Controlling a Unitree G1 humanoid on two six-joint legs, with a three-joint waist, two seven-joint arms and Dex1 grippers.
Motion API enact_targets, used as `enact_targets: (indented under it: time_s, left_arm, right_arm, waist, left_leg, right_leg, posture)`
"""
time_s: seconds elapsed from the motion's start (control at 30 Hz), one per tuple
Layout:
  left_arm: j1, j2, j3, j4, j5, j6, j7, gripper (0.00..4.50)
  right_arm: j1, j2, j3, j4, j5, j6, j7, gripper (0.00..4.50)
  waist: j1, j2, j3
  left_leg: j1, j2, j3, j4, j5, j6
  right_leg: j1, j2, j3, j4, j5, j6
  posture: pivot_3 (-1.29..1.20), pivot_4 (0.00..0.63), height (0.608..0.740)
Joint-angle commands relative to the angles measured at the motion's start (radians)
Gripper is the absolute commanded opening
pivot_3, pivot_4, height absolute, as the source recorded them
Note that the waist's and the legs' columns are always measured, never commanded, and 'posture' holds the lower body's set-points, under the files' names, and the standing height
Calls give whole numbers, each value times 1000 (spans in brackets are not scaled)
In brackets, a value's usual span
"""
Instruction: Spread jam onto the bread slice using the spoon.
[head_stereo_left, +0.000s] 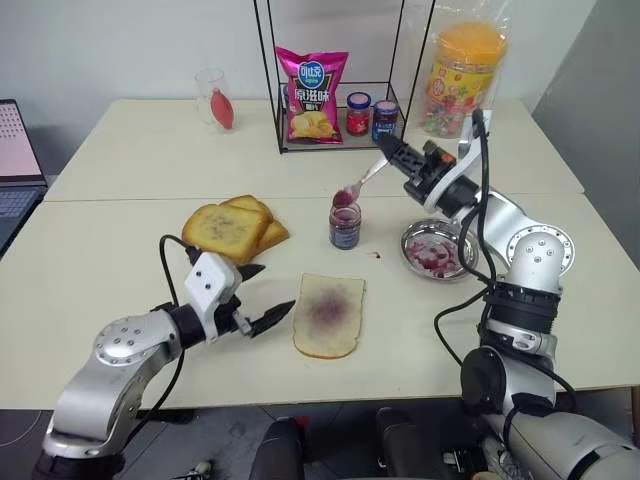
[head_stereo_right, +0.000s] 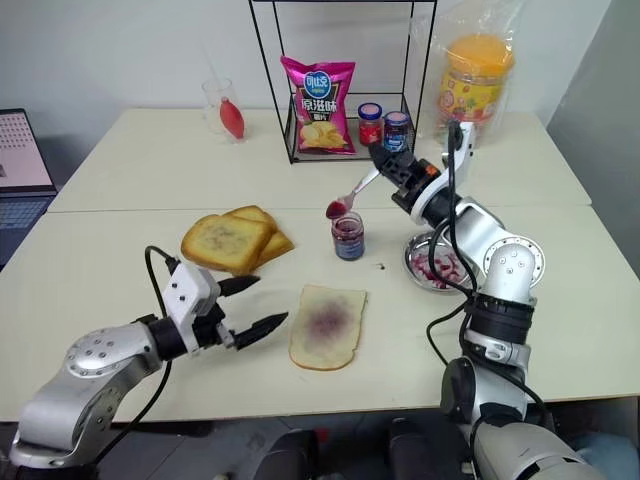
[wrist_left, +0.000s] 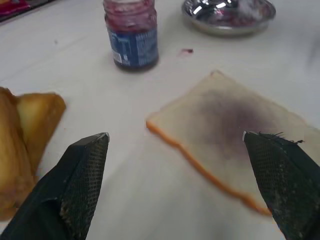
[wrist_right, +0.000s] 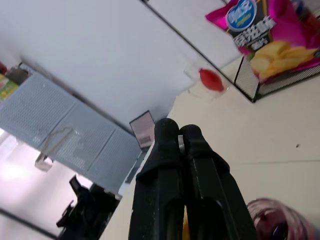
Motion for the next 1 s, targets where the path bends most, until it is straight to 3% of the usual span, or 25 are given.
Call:
enact_targets:
  time_s: [0.03,0.3,0.43,0.83,1.0]
  left_arm:
    - [47,25,49,-41,1,-67,-41,4500]
    - [228,36,86,-71,16,-169,-101,4500]
    - [242,34,74,-72,25,-182,-92,4500]
    - [188,22,0,-100,42,-160,-56,4500]
    - [162,28,-10,-89,45,-157,-57,4500]
  right_arm:
    - [50,-3,90,-121,22,21,28,52]
    - [232,-94,469,-212,-220,-130,245,52]
    - [262,-143,566,-202,-346,-241,322,52]
    - [263,-219,690,-291,-592,-505,452,52]
    - [275,-249,626,-349,-566,-480,469,52]
  waist:
    - [0,0,0]
    - [0,0,0]
    - [2,0,0]
    - [3,-2,-1]
    - [3,-2,-1]
  left_leg:
    - [0,0,0,0,0,0]
    - [0,1,1,0,0,0]
    - [-1,1,1,0,0,0]
    - [-1,1,2,0,0,0]
    - [0,1,2,1,0,0]
  right_leg:
    - [0,0,0,0,-2,3]
    - [-1,0,1,0,-3,4]
    - [-2,0,0,0,-3,4]
    - [-2,-1,0,0,-3,4]
    - [-2,0,0,0,-3,5]
  posture:
    - [0,150,740]
    - [0,150,740]
    - [0,150,740]
    - [0,150,740]
    - [0,150,740]
